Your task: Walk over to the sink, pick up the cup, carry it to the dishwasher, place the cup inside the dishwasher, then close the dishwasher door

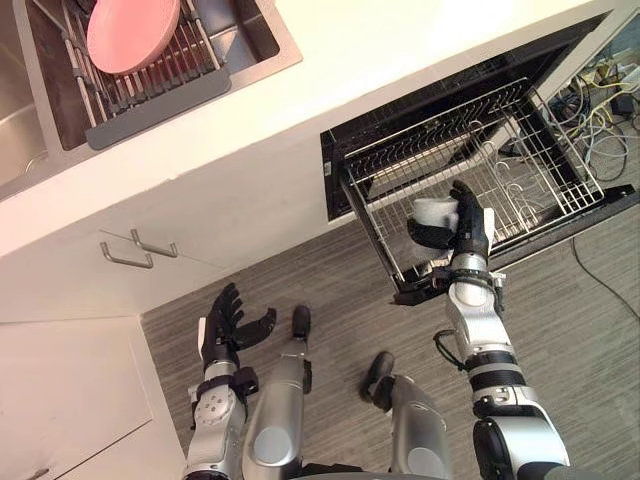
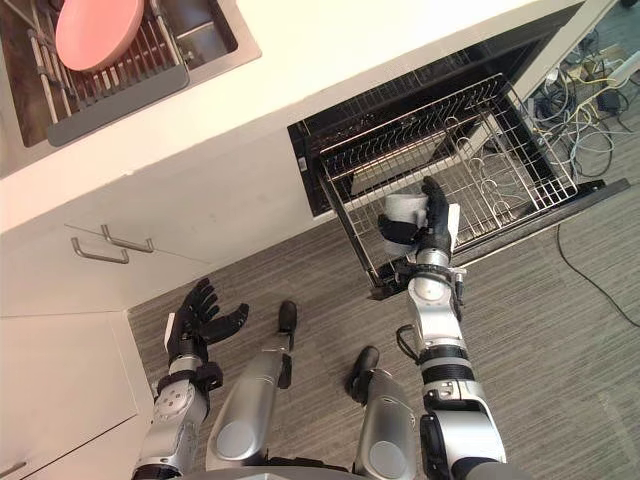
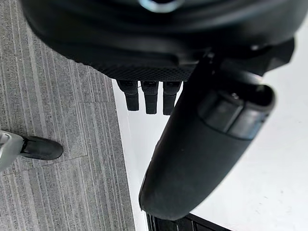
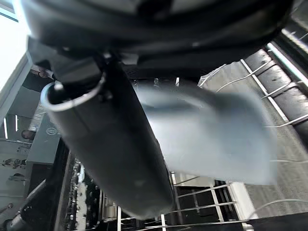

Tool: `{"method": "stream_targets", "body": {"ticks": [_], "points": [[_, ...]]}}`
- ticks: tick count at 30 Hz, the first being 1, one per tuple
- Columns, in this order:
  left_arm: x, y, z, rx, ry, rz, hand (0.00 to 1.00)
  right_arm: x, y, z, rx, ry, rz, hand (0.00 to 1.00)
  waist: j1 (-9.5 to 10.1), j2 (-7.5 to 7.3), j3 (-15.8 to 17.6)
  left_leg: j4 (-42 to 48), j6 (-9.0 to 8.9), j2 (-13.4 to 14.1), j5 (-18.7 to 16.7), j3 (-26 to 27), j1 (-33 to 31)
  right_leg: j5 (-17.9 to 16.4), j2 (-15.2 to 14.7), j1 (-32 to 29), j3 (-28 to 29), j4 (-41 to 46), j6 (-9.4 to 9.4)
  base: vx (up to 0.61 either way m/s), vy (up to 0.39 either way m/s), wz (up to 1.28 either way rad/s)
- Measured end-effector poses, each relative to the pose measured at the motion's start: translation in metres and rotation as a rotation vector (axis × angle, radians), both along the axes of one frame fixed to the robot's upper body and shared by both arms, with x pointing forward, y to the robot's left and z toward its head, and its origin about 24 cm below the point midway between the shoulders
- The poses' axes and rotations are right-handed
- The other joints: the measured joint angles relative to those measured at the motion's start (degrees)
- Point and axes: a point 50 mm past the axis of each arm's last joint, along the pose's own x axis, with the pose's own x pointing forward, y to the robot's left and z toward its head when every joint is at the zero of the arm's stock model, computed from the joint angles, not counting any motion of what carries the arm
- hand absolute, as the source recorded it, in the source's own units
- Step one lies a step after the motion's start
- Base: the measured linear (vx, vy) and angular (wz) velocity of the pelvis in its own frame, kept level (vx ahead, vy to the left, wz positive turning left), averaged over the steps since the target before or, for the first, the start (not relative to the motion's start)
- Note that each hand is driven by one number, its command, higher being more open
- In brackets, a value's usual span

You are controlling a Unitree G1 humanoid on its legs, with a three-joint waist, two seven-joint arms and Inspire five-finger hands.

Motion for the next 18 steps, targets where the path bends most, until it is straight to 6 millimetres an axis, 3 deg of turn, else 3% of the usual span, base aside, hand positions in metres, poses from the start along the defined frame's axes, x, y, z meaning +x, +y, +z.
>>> {"method": "stream_targets", "body": {"ticks": [4,10,15,18], "points": [[0.000,0.000,0.000,-0.001,-0.001,-0.001,0.90,-0.002,0.005,-0.005,0.020,0.010,0.006,0.90,-0.11,-0.24,0.1,-1.0,-0.02,0.0,0.0,0.3,1.9,0.0,0.2,1.7,0.1,-0.7,0.06,0.05,-0.002,-0.03],[-0.001,-0.003,-0.004,-0.010,0.016,-0.013,0.90,-0.027,0.014,-0.009,0.043,-0.031,0.043,0.90,-0.23,-1.03,0.6,-2.5,-0.24,-0.2,-0.3,0.3,5.5,-0.3,0.3,5.4,-0.2,-2.0,0.35,0.05,-0.007,0.03],[-0.003,-0.009,-0.011,-0.038,0.044,-0.024,0.90,-0.051,0.009,-0.002,0.033,-0.097,0.030,0.90,-1.79,-1.06,0.6,-2.3,0.06,-0.9,-0.9,-2.2,6.2,-0.8,-0.1,8.6,-3.5,-3.0,0.59,0.01,-0.001,0.34],[-0.005,-0.012,-0.021,-0.049,0.089,-0.031,0.90,-0.067,0.000,0.003,0.023,-0.139,0.000,0.90,-4.38,-1.13,0.2,-1.1,1.14,2.5,-1.9,8.6,6.7,-0.7,-0.7,12.8,-8.8,-5.1,0.73,0.04,0.014,0.76]]}}
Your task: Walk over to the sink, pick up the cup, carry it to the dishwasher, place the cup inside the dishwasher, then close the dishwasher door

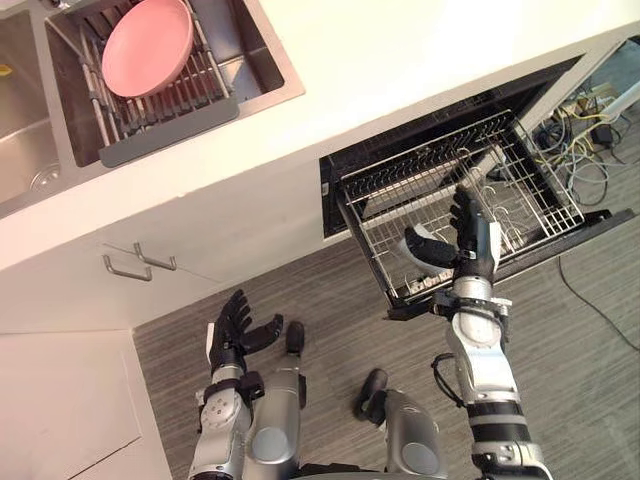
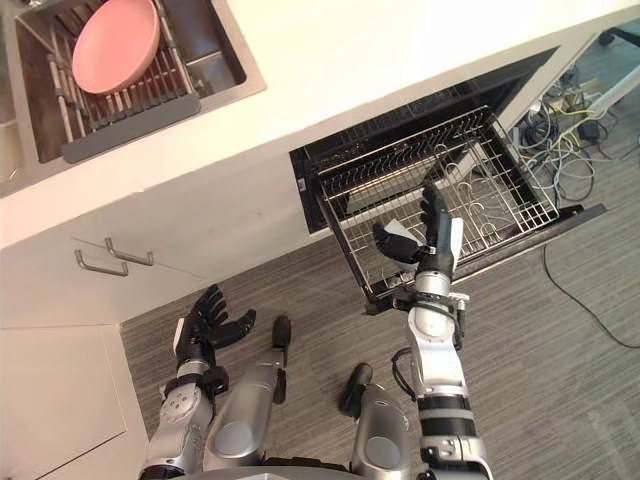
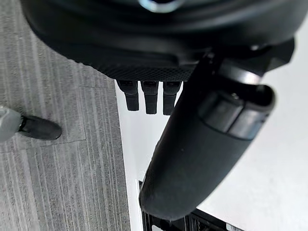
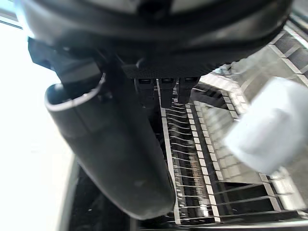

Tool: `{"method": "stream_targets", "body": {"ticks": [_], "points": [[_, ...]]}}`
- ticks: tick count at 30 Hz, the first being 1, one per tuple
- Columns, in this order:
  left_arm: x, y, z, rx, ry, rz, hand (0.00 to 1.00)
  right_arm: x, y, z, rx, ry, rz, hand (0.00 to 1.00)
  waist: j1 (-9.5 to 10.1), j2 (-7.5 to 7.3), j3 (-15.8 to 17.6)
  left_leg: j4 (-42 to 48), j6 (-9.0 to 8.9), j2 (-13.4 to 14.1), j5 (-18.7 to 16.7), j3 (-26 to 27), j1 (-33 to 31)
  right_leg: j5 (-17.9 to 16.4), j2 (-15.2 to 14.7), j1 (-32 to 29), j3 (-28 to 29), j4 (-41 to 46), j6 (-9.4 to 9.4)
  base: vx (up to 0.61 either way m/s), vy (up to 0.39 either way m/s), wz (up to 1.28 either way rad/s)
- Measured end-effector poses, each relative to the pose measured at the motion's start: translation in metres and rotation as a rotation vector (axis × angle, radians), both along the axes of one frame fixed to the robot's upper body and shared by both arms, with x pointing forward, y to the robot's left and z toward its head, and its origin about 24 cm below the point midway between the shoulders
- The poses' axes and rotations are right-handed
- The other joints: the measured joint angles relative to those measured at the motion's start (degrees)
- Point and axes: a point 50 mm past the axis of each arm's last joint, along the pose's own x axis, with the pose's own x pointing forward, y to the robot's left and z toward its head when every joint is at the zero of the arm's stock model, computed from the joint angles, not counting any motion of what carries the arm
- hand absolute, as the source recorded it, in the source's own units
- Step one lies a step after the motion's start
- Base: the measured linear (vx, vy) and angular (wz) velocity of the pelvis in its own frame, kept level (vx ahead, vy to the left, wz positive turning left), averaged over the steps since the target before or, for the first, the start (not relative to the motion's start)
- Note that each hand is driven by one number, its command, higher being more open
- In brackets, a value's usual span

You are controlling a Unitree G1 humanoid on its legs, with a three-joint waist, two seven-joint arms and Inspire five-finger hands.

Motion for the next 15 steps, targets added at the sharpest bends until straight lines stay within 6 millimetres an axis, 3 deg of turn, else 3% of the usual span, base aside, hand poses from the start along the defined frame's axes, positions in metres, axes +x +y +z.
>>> {"method": "stream_targets", "body": {"ticks": [2,5,8,10,11,12,13,14,15], "points": [[-0.006,0.000,-0.011,-0.003,0.058,-0.003,0.90,-0.008,-0.004,0.003,-0.015,-0.027,-0.017,0.90,-0.19,-0.54,-1.1,0.2,0.31,1.5,0.2,5.5,0.9,0.1,-0.4,1.6,-0.9,-1.3,1.12,0.10,0.054,0.41],[-0.023,0.003,-0.030,0.010,0.162,-0.003,0.90,-0.021,0.000,0.007,-0.011,-0.065,-0.001,0.90,-0.22,-1.03,-3.7,0.6,1.18,-0.2,-1.1,5.4,1.9,0.8,-1.0,4.0,-1.3,-4.0,2.50,0.14,0.063,0.08],[-0.040,0.008,-0.041,0.030,0.233,-0.006,0.90,-0.029,0.004,0.008,-0.021,-0.080,0.025,0.90,-0.56,-1.74,-5.6,5.1,1.08,-2.0,-5.8,5.5,2.6,-0.1,-3.7,6.7,-1.6,-3.6,3.62,0.17,0.111,0.07],[-0.046,0.009,-0.047,0.043,0.270,-0.019,0.90,-0.029,0.005,0.009,-0.052,-0.079,0.045,0.90,-1.10,-1.86,-5.9,7.6,1.53,-3.1,-8.7,5.2,3.9,-0.7,-6.2,6.7,-0.5,2.8,3.05,0.14,0.131,0.17],[-0.049,0.014,-0.049,0.061,0.289,-0.031,0.90,-0.029,0.008,0.009,-0.063,-0.074,0.063,0.90,-1.93,-2.43,-6.2,8.4,2.05,-4.3,-10.0,4.5,5.3,-0.5,-8.9,4.9,1.9,10.6,1.57,0.15,0.133,0.40],[-0.051,0.019,-0.051,0.087,0.304,-0.044,0.90,-0.029,0.009,0.009,-0.073,-0.071,0.079,0.90,-2.61,-3.08,-6.8,8.7,2.60,-5.5,-11.0,3.3,6.3,1.6,-10.3,2.4,6.2,17.7,-2.08,0.17,0.136,0.50],[-0.051,0.021,-0.050,0.097,0.306,-0.046,0.90,-0.029,0.010,0.009,-0.086,-0.070,0.086,0.90,-2.89,-3.36,-7.0,8.6,2.84,-5.9,-11.3,2.5,6.9,3.6,-10.2,1.0,9.2,20.9,-3.84,0.20,0.108,0.65],[-0.051,0.027,-0.049,0.114,0.307,-0.047,0.90,-0.029,0.010,0.010,-0.125,-0.067,0.096,0.90,-3.53,-4.04,-7.6,7.5,3.24,-6.4,-11.4,0.6,8.0,5.9,-9.2,-1.6,14.5,25.1,-3.24,0.17,0.050,0.63],[-0.051,0.028,-0.049,0.121,0.306,-0.049,0.90,-0.028,0.011,0.011,-0.140,-0.071,0.108,0.90,-3.88,-4.44,-8.0,7.0,3.54,-6.6,-11.3,-0.3,8.3,4.5,-7.9,-2.3,16.4,25.5,-2.20,0.21,0.013,0.81]]}}
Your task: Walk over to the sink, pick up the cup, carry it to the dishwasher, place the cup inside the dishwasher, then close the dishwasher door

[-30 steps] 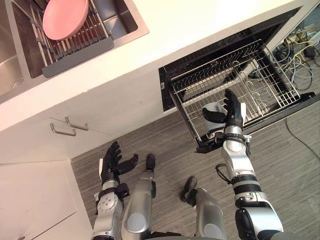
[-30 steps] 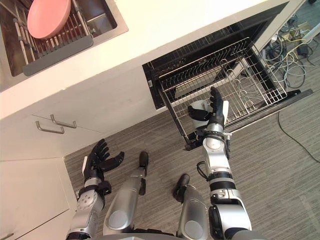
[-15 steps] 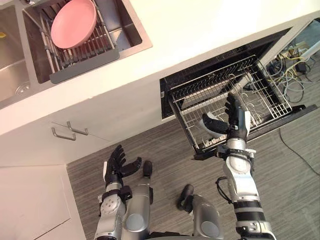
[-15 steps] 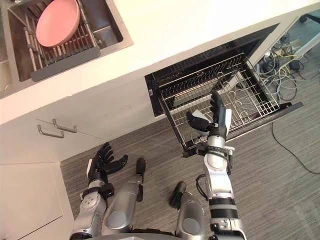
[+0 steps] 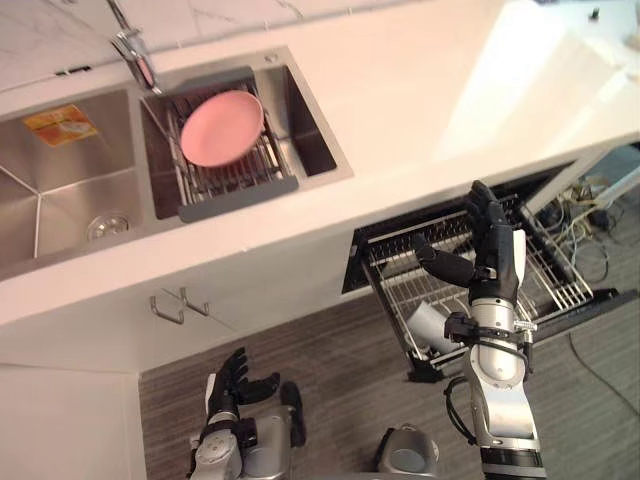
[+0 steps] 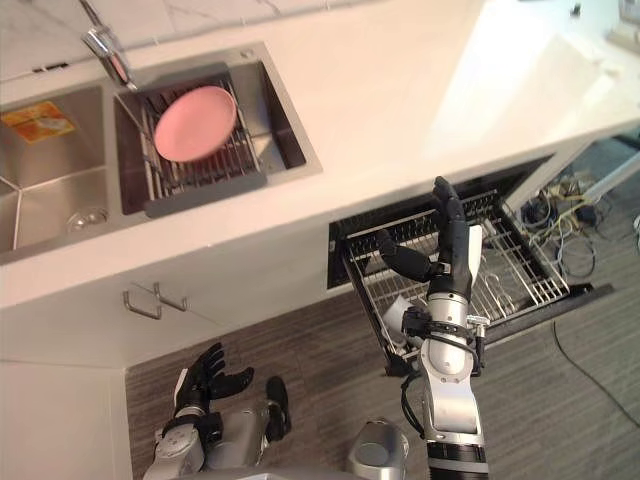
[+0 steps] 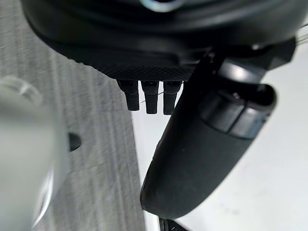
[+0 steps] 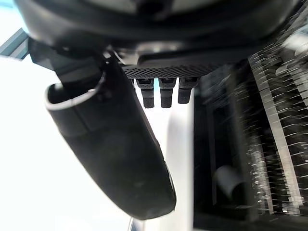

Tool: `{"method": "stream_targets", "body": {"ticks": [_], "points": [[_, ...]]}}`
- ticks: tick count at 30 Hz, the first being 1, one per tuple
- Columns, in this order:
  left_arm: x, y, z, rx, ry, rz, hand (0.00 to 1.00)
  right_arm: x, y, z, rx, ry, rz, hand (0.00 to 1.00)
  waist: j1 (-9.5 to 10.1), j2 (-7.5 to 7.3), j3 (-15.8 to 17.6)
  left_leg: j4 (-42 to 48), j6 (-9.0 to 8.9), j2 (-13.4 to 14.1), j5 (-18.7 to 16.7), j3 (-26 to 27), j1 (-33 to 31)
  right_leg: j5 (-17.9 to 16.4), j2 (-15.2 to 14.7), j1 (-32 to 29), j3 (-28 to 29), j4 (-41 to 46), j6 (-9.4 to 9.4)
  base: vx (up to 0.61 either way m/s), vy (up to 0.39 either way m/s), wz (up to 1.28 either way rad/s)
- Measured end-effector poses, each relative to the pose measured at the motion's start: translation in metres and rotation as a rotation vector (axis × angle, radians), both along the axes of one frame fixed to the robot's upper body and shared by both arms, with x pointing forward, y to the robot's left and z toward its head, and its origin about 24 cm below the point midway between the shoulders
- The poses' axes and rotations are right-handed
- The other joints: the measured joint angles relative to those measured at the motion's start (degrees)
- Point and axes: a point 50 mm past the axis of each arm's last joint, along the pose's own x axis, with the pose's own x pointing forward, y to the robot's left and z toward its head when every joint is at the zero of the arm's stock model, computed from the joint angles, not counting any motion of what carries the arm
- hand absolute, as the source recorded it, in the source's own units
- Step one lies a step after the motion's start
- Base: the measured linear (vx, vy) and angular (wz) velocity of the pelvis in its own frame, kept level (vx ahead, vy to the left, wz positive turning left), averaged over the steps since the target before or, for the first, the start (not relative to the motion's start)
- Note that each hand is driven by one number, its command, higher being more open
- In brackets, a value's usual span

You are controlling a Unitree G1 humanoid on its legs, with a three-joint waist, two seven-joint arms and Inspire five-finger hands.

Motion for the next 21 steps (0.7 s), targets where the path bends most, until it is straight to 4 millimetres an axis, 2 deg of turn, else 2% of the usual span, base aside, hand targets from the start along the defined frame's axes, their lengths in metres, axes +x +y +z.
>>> {"method": "stream_targets", "body": {"ticks": [1,2,4,5,6,7,8,9,10,14,15,17,18,19,21], "points": [[0.003,0.004,0.002,0.017,-0.007,-0.009,0.90,0.000,0.003,0.006,-0.046,-0.024,0.030,0.90,0.18,-0.38,-0.2,-0.6,0.48,-0.3,0.1,-1.8,0.5,-4.2,3.5,-1.5,2.7,-0.7,0.87,0.25,-0.057,0.80],[0.005,0.005,0.003,0.021,-0.011,-0.011,0.90,0.000,0.005,0.014,-0.093,-0.059,0.062,0.90,0.14,-0.25,-0.2,-1.6,0.51,-0.4,0.1,-3.8,1.6,-7.1,7.1,-3.1,4.8,-2.9,0.91,0.21,-0.046,0.78],[0.005,0.005,0.002,0.026,-0.005,-0.025,0.90,0.001,0.005,0.025,-0.174,-0.101,0.100,0.90,-0.13,0.21,-0.6,-2.9,0.26,-0.6,0.1,-6.6,3.2,-8.1,11.9,-5.4,7.0,-9.1,1.01,0.22,-0.078,0.90],[0.005,0.003,0.000,0.036,0.009,-0.051,0.90,0.002,0.002,0.033,-0.229,-0.130,0.116,0.90,-0.36,0.35,-1.1,-2.8,-0.90,-0.9,0.4,-8.5,3.5,-7.3,14.1,-6.6,8.9,-15.9,1.59,0.28,-0.120,1.07],[0.003,0.004,-0.002,0.043,0.023,-0.066,0.90,0.003,0.001,0.039,-0.259,-0.157,0.126,0.90,-0.42,-0.25,-1.5,-2.2,-1.57,-2.0,-0.3,-9.9,3.6,-3.8,14.5,-6.8,10.3,-22.2,1.35,0.25,-0.127,0.91],[0.002,0.005,-0.004,0.050,0.038,-0.082,0.90,0.004,0.000,0.043,-0.275,-0.172,0.130,0.90,-0.67,-0.69,-1.8,-1.0,-1.84,-2.8,-1.2,-10.8,3.6,2.0,14.3,-7.0,11.2,-23.4,0.62,0.29,-0.175,0.90],[-0.004,-0.003,-0.012,0.035,0.088,-0.110,0.90,0.005,-0.002,0.045,-0.313,-0.175,0.139,0.90,-1.02,1.66,-3.2,1.5,-2.95,-1.6,-2.9,-13.1,2.7,1.5,15.0,-5.7,9.1,-23.3,0.84,0.30,-0.181,0.71],[-0.009,-0.007,-0.015,0.028,0.102,-0.123,0.90,0.005,-0.002,0.046,-0.328,-0.175,0.146,0.90,-0.91,2.72,-4.0,2.4,-3.45,-0.6,-3.9,-13.8,2.4,1.2,15.8,-4.7,7.8,-24.7,0.29,0.30,-0.172,0.58],[-0.011,-0.008,-0.016,0.031,0.109,-0.132,0.90,0.005,-0.003,0.046,-0.333,-0.173,0.148,0.90,-0.87,3.15,-4.1,2.8,-3.77,0.1,-4.3,-14.0,2.4,1.0,16.3,-3.7,7.0,-25.8,0.08,0.26,-0.140,0.38],[-0.016,-0.011,-0.020,0.031,0.136,-0.151,0.90,0.003,-0.006,0.036,-0.337,-0.119,0.152,0.90,-0.16,3.47,-4.1,13.8,-6.07,4.5,-5.9,-9.8,0.5,2.1,19.3,4.6,3.5,-32.0,-1.60,0.21,-0.129,0.31],[-0.016,-0.012,-0.020,0.025,0.135,-0.157,0.90,0.004,-0.008,0.034,-0.345,-0.109,0.156,0.90,0.29,3.51,-4.2,16.3,-5.68,5.5,-6.5,-7.4,0.2,2.2,19.4,6.8,3.4,-33.7,-1.79,0.13,-0.041,0.14],[-0.013,-0.012,-0.019,0.028,0.129,-0.163,0.90,0.005,-0.010,0.032,-0.358,-0.095,0.155,0.90,0.40,3.87,-4.4,13.4,-4.56,7.4,-6.4,-5.4,-0.1,2.2,19.5,7.5,3.1,-34.1,-1.79,0.07,0.015,0.10],[-0.010,-0.012,-0.017,0.038,0.121,-0.174,0.90,0.006,-0.013,0.031,-0.370,-0.083,0.154,0.90,0.40,4.42,-4.4,8.4,-5.36,8.2,-3.4,-5.7,-0.1,2.2,19.6,7.4,3.0,-34.2,-1.72,0.05,0.091,0.08],[-0.008,-0.011,-0.017,0.043,0.117,-0.177,0.90,0.007,-0.013,0.027,-0.371,-0.063,0.157,0.90,0.50,4.31,-4.4,5.7,-5.58,7.3,-2.6,-6.3,0.7,2.8,19.2,7.4,3.3,-35.4,-0.80,0.04,0.114,0.08],[-0.006,-0.011,-0.016,0.049,0.114,-0.184,0.90,0.007,-0.015,0.024,-0.374,-0.048,0.159,0.90,0.42,3.99,-4.6,2.8,-4.94,5.7,-1.0,-6.2,1.5,3.3,18.0,7.5,3.4,-37.1,0.04,0.03,0.101,0.11]]}}
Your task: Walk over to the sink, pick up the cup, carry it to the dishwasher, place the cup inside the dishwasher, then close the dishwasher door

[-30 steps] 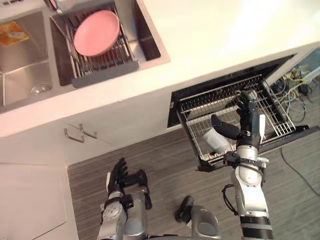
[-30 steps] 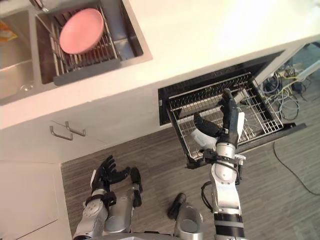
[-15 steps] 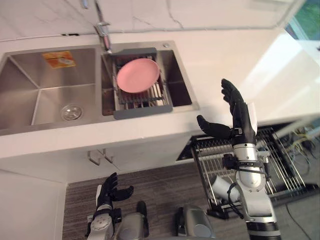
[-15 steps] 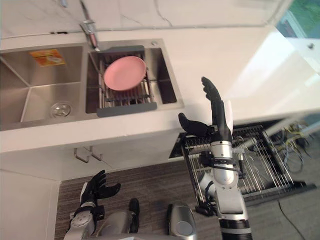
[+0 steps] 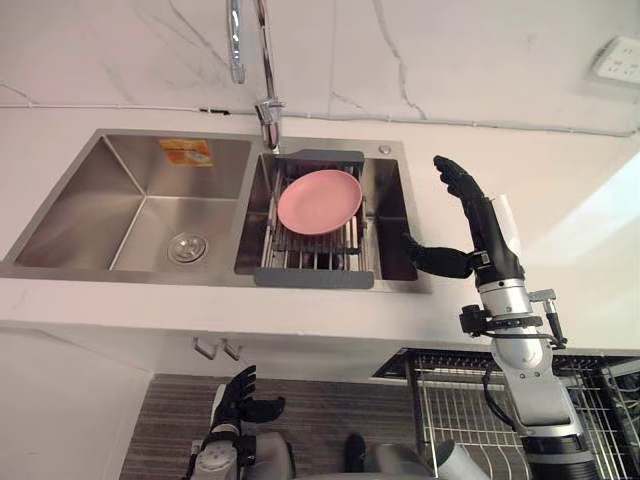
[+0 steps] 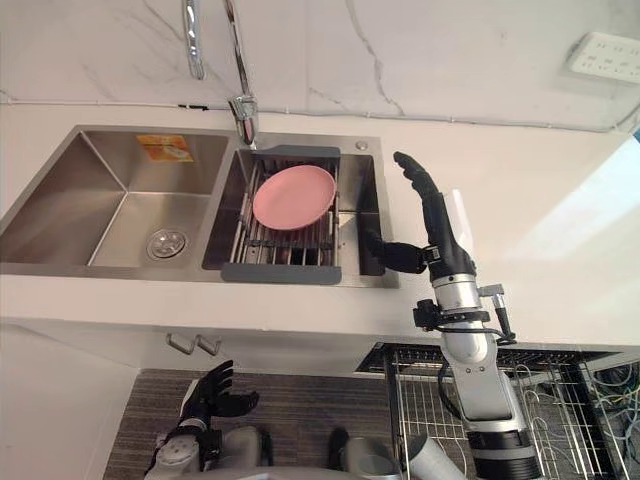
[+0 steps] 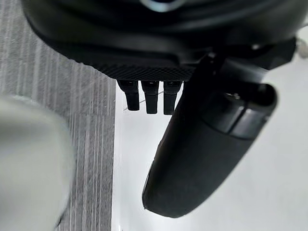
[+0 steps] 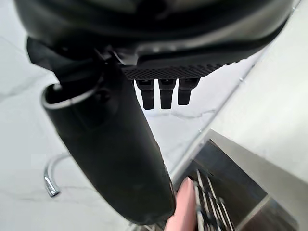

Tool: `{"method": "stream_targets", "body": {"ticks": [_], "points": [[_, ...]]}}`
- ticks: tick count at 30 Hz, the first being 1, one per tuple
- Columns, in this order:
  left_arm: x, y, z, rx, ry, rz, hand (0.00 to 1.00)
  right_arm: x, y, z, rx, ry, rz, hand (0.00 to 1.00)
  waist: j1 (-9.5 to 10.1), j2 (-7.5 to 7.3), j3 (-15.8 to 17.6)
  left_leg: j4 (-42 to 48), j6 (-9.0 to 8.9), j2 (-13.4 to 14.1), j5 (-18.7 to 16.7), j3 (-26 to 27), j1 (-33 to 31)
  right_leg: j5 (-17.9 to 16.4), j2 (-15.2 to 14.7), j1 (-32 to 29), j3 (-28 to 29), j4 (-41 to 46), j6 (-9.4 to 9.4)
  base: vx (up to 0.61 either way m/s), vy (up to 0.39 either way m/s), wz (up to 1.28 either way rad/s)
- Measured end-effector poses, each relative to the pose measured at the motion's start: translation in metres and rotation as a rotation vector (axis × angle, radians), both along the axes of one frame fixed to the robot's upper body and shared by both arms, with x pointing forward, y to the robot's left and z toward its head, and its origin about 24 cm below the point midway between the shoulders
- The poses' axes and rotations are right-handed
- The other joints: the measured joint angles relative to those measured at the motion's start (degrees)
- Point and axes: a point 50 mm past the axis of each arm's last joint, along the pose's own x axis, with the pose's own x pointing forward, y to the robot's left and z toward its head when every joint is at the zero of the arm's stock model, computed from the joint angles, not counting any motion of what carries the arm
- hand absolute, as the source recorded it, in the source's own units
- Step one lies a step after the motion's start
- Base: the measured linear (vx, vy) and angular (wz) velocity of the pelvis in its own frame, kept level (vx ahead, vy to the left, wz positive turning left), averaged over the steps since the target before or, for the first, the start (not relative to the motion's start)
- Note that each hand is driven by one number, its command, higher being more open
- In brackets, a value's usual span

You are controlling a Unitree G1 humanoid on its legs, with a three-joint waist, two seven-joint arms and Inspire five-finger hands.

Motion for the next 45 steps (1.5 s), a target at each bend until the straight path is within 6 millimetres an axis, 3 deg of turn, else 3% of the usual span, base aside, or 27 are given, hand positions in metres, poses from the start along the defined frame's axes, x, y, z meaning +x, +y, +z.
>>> {"method": "stream_targets", "body": {"ticks": [6,10,18,26,37,45], "points": [[-0.012,0.008,-0.003,0.044,0.042,-0.024,0.90,0.002,0.001,-0.013,-0.028,0.066,0.012,0.90,-0.09,0.23,0.0,-9.7,1.43,-3.5,4.3,0.1,4.5,1.6,-2.5,1.6,0.3,-3.2,1.64,-0.01,0.078,0.08],[-0.017,0.010,-0.005,0.055,0.062,-0.032,0.90,0.005,0.000,-0.028,-0.043,0.137,0.015,0.90,-0.07,0.16,-0.1,-15.2,1.40,-3.9,6.8,0.2,6.7,2.4,-2.6,1.6,0.4,-4.1,1.91,-0.05,0.007,0.00],[-0.029,0.012,-0.011,0.060,0.106,-0.033,0.90,0.012,0.005,-0.035,-0.114,0.174,0.040,0.90,-0.02,0.14,-1.9,-19.0,1.37,-4.0,9.5,0.0,7.7,3.6,-2.3,1.6,0.3,-5.7,1.92,-0.06,0.002,0.01],[-0.030,0.012,-0.011,0.062,0.108,-0.031,0.90,0.030,0.004,-0.023,-0.218,0.135,0.035,0.90,0.04,0.09,-2.0,-21.9,0.99,-4.1,11.7,-1.0,7.8,4.4,-2.0,1.6,-0.6,-7.2,2.28,-0.03,0.002,0.06],[-0.031,0.013,-0.011,0.064,0.109,-0.022,0.90,0.034,0.003,-0.015,-0.275,0.110,0.036,0.90,0.09,0.00,-2.0,-21.9,1.45,-4.2,12.1,-2.2,7.5,4.7,-1.9,2.0,-1.7,-7.9,1.81,0.02,-0.006,0.05],[-0.030,0.014,-0.011,0.065,0.108,-0.021,0.90,0.042,-0.004,0.006,-0.370,0.057,0.034,0.90,0.01,-0.63,-2.2,-21.9,1.45,-4.4,12.1,-3.0,7.4,4.7,-2.0,2.5,-2.4,-8.5,1.83,0.01,-0.002,0.05]]}}
